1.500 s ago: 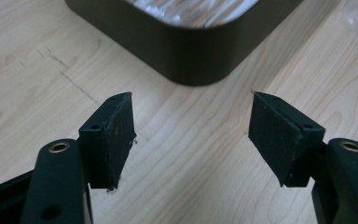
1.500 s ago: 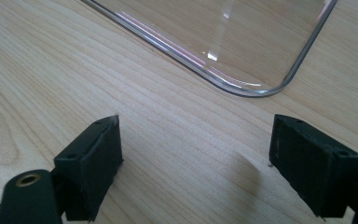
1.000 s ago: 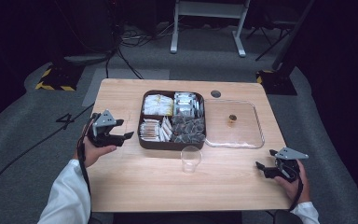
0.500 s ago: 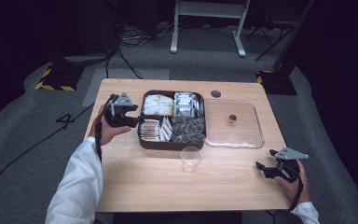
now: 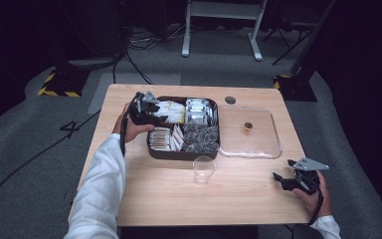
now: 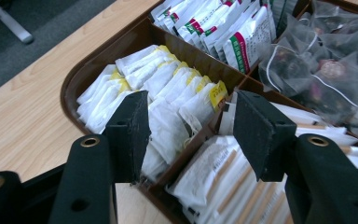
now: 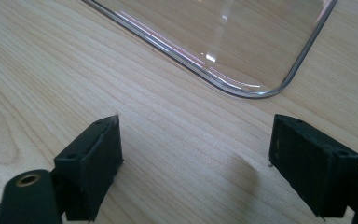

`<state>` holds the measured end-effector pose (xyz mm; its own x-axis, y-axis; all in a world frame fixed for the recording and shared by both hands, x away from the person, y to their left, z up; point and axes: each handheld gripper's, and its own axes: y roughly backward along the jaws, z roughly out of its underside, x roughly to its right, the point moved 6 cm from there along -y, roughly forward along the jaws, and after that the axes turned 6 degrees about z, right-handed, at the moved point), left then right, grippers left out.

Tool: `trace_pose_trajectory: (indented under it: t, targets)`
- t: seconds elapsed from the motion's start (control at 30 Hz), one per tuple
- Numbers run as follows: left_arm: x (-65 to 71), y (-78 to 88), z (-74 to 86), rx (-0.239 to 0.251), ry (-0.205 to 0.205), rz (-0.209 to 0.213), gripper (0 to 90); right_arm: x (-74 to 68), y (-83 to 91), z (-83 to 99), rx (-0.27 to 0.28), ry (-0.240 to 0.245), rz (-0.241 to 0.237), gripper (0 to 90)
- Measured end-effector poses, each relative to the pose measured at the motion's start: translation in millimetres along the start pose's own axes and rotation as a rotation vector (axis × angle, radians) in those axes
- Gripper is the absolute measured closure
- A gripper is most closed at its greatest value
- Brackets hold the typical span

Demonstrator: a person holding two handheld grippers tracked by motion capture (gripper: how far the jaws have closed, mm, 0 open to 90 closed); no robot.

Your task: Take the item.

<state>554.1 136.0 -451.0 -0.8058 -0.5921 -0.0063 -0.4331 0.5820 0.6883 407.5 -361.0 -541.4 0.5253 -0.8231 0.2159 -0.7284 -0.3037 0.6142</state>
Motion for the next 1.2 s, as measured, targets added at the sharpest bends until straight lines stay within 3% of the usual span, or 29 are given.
trace_pose_trajectory:
  t: [0.17, 0.33, 0.43, 0.53, 0.7, 0.87, 0.97, 1.1, 1.2]
  targets:
    - [-7.1, -17.9, -1.2, -0.029, 0.02, 0.001, 41.4, -0.2, 0.0, -0.1, 0.002, 0.002, 0.001, 17.4]
    - [-11.5, -29.2, 1.4, -0.067, 0.015, 0.001, 43.2, -0.4, 0.1, -0.2, 0.003, 0.003, 0.0, 17.4]
    - [-15.3, -36.0, 4.3, -0.104, 0.009, -0.037, 50.1, -0.5, 0.1, -0.2, 0.003, 0.002, -0.001, 17.4]
    - [-16.6, -41.7, 4.8, -0.107, 0.018, -0.035, 55.3, -0.5, 0.1, -0.2, 0.003, 0.002, -0.002, 17.4]
    - [-16.1, -50.9, 8.1, -0.157, 0.004, -0.041, 60.5, -0.5, 0.1, -0.2, 0.003, 0.002, -0.002, 17.4]
    - [-22.3, -59.4, 13.7, -0.196, 0.026, -0.111, 63.0, -0.6, 0.1, -0.2, 0.004, 0.004, -0.001, 17.4]
    - [-27.8, -59.4, 12.0, -0.174, 0.056, -0.154, 52.6, -0.6, 0.1, -0.2, 0.004, 0.004, -0.001, 17.5]
    - [-28.9, -59.8, 12.7, -0.17, 0.067, -0.129, 53.1, -0.7, 0.2, -0.2, 0.004, 0.006, 0.0, 17.5]
    - [-27.6, -61.9, 14.9, -0.181, 0.06, -0.114, 63.0, -0.7, 0.2, -0.2, 0.004, 0.006, -0.001, 17.5]
